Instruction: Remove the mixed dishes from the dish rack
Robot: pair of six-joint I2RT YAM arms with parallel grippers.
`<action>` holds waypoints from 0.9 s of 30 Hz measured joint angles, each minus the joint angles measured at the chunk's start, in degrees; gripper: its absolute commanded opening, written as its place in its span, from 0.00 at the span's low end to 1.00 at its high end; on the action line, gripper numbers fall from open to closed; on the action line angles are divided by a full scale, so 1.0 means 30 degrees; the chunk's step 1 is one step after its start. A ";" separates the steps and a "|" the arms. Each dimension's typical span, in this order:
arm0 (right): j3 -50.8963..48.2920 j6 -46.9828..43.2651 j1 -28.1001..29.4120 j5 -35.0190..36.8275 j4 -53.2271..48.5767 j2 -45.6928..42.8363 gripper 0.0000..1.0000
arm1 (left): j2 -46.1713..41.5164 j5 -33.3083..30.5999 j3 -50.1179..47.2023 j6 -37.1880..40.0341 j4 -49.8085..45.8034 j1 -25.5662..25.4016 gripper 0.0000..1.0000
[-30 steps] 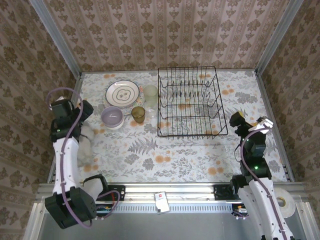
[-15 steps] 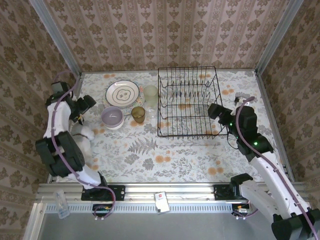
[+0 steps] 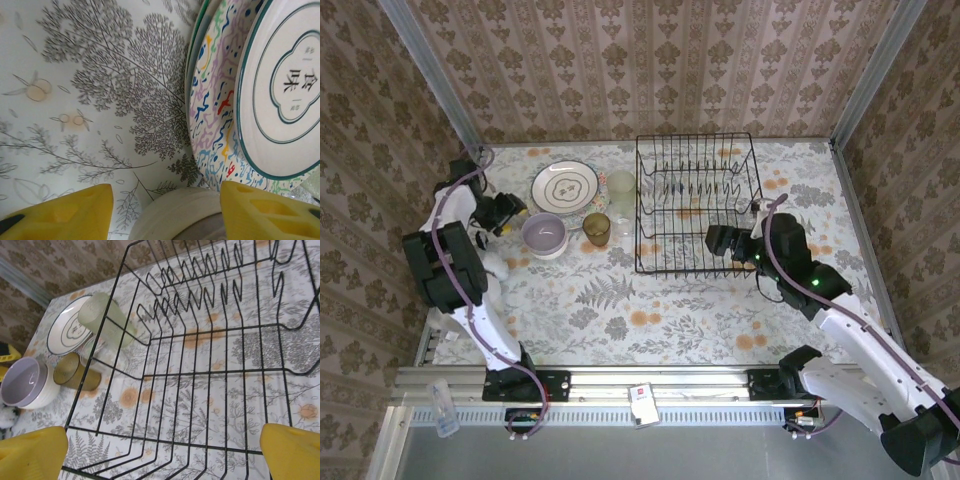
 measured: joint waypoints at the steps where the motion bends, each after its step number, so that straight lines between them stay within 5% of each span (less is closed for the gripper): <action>1: 0.0000 -0.0022 0.0117 0.0000 0.0000 0.0044 1.00 | 0.0087 0.0051 -0.0022 -0.0175 0.0073 -0.0131 0.51; 27: -0.0007 0.0255 0.0393 0.0000 0.0168 0.0393 1.00 | -0.1887 0.0379 -0.6062 -0.6331 0.5209 -0.1734 0.49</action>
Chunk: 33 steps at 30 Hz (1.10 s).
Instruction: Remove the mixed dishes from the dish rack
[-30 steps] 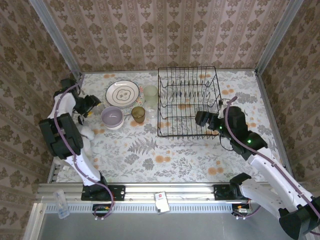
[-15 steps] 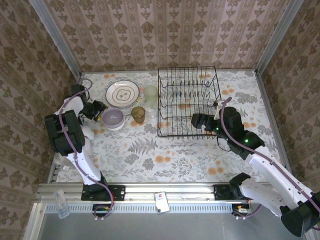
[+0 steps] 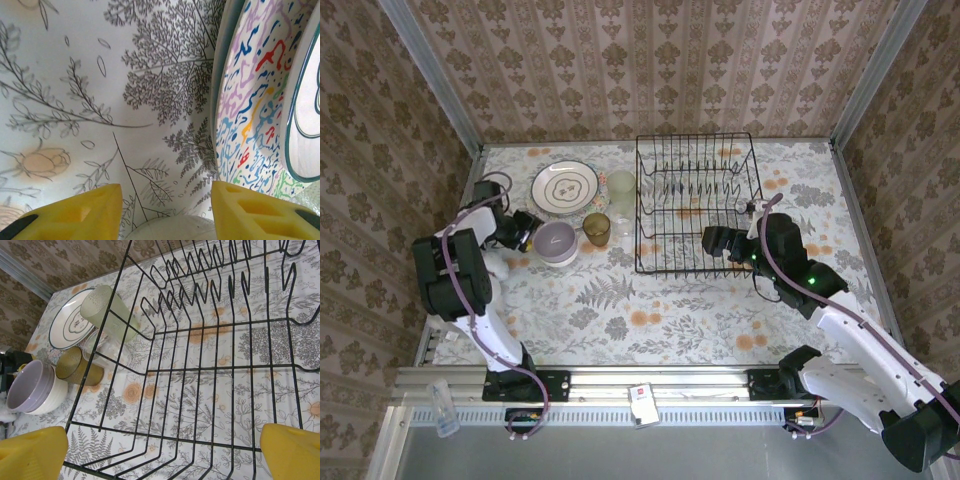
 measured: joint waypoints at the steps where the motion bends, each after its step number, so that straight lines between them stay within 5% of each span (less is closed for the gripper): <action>1: 0.0000 0.0007 0.0000 0.0007 0.0007 0.0022 1.00 | -0.0095 -0.0015 -0.0146 -0.0291 0.0189 -0.0124 0.49; 33: -0.0488 0.0073 0.0000 0.0197 0.0131 0.0029 1.00 | -0.2339 -0.1355 -0.4189 -0.4058 0.3424 -0.5231 0.50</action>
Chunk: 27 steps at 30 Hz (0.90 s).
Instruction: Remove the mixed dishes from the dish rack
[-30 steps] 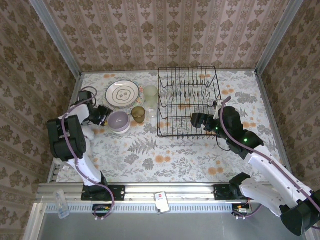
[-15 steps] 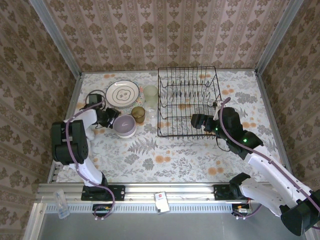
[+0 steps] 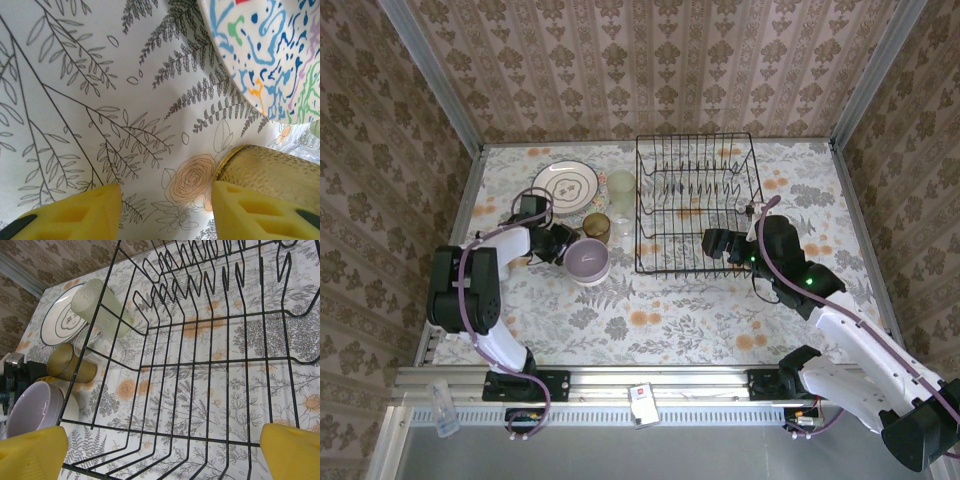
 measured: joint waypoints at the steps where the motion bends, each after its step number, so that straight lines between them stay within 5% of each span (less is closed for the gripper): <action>1: -0.0022 -0.0007 0.0000 0.0036 0.0007 -0.0036 1.00 | -0.0138 -0.0153 0.0000 0.0058 -0.0102 0.0029 0.51; 7: -0.0051 -0.0321 0.0000 0.0714 -0.0117 -0.0845 1.00 | -0.2477 -0.1479 0.0146 0.1392 -0.1719 0.1100 0.56; 12: -0.0022 -0.1064 -0.0015 0.1902 -0.0809 -0.1545 1.00 | -0.5217 -0.3402 0.1217 0.4160 -0.3373 0.1887 0.71; 13: -0.0007 -0.1202 -0.0015 0.2455 -0.1049 -0.1741 1.00 | -0.5960 -0.3898 0.1384 0.4998 -0.3446 0.1902 0.76; 14: -0.0007 -0.1362 -0.0029 0.2943 -0.1239 -0.1902 1.00 | -0.6615 -0.4313 0.1464 0.5785 -0.3453 0.1902 0.97; 15: 0.0007 -0.1552 -0.0087 0.3585 -0.1443 -0.2127 1.00 | -0.7468 -0.4845 0.1464 0.6754 -0.3381 0.1902 1.00; 21: -0.0437 -0.2543 -0.1020 0.6951 -0.0903 -0.3453 1.00 | -1.2094 -0.7045 -0.1676 1.1271 0.0750 0.1923 1.00; 27: -0.2856 -0.4415 -0.3854 0.7468 0.1290 -0.4401 1.00 | -1.4936 -0.8699 -0.8138 1.5191 0.6054 0.1916 1.00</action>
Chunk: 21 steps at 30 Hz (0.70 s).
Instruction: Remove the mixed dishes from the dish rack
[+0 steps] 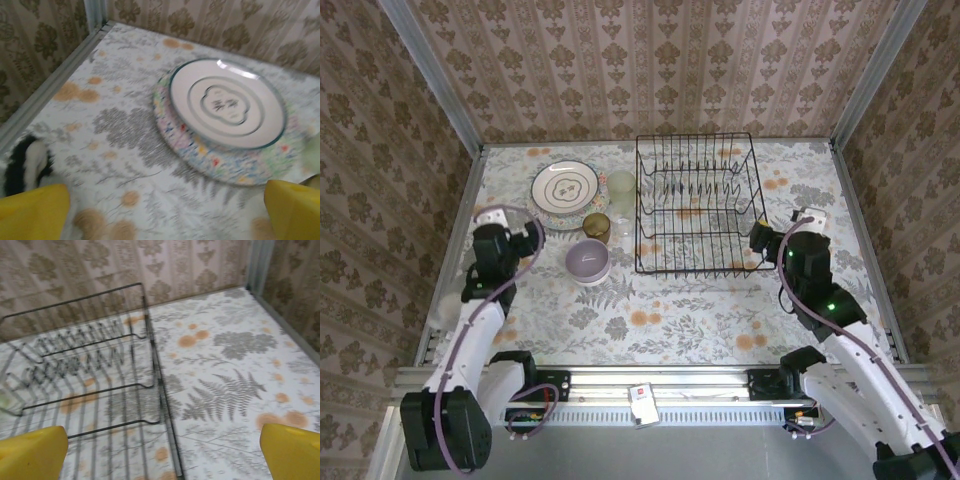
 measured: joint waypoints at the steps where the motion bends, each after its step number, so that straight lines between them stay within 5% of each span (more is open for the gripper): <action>1: -0.0459 -0.0211 -0.0627 -0.0095 0.0415 -0.0102 1.00 | -0.0204 -0.0342 -0.0729 0.0481 0.0408 0.0000 1.00; 10: -0.4845 -0.2004 -0.4612 -0.1515 0.5683 -0.0087 1.00 | 0.2033 -0.1479 -0.2812 0.3075 0.5588 0.0000 1.00; 21: -0.6521 -0.2907 -0.6237 -0.2164 1.0520 0.2259 1.00 | 0.6674 -0.1858 -0.3985 0.4743 1.1766 0.0007 1.00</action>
